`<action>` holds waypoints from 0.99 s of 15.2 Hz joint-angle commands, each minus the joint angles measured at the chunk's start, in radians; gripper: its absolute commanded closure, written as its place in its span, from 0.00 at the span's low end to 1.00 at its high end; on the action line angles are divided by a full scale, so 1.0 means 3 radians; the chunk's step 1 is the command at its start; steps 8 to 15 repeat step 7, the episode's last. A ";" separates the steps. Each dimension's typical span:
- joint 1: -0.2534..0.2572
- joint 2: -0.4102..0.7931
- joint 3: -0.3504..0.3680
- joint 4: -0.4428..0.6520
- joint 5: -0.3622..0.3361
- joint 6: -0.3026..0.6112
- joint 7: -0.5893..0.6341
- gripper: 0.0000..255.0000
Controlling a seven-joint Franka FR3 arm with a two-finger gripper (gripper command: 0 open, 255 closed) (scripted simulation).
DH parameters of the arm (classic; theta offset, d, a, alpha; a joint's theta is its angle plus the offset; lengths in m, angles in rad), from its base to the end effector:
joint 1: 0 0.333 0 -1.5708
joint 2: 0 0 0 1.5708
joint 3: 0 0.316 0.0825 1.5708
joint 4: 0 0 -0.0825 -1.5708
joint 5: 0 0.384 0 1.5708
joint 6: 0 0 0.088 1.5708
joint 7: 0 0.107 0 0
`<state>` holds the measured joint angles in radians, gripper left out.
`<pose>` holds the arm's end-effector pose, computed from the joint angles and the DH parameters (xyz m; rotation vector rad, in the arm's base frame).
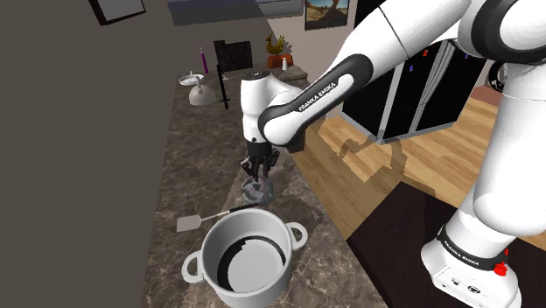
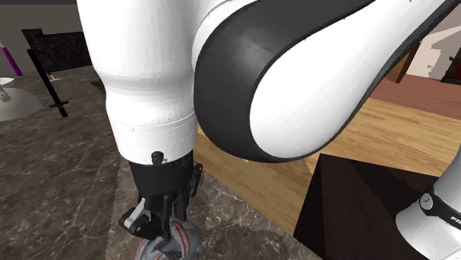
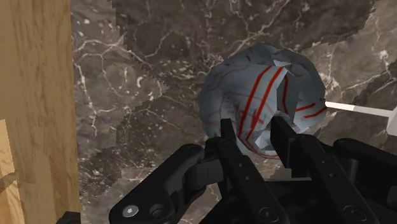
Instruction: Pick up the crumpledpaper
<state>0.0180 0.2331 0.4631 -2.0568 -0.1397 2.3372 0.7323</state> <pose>0.5270 0.2643 0.3417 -3.0864 0.2670 -0.0974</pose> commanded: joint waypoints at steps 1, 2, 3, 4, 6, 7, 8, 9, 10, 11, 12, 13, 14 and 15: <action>-0.0011 -0.0050 0.0012 0.0042 0.0037 -0.0085 -0.0028 1.00; -0.0016 -0.0076 0.0018 0.0058 0.0055 -0.0124 -0.0040 1.00; -0.0020 -0.0101 0.0023 0.0076 0.0073 -0.0163 -0.0052 1.00; -0.0024 -0.0126 0.0028 0.0094 0.0090 -0.0203 -0.0063 1.00; -0.0029 -0.0153 0.0032 0.0115 0.0109 -0.0248 -0.0076 1.00; -0.0029 -0.0153 0.0032 0.0115 0.0109 -0.0248 -0.0076 1.00; -0.0029 -0.0153 0.0032 0.0115 0.0109 -0.0248 -0.0076 1.00; -0.0029 -0.0153 0.0032 0.0115 0.0109 -0.0248 -0.0076 1.00; -0.0029 -0.0153 0.0032 0.0115 0.0109 -0.0248 -0.0076 1.00; -0.0029 -0.0153 0.0032 0.0115 0.0109 -0.0248 -0.0076 1.00; -0.0029 -0.0153 0.0032 0.0115 0.0109 -0.0248 -0.0076 1.00; -0.0029 -0.0153 0.0032 0.0115 0.0109 -0.0248 -0.0076 1.00; -0.0029 -0.0153 0.0032 0.0115 0.0109 -0.0248 -0.0076 1.00; -0.0029 -0.0153 0.0032 0.0115 0.0109 -0.0248 -0.0076 1.00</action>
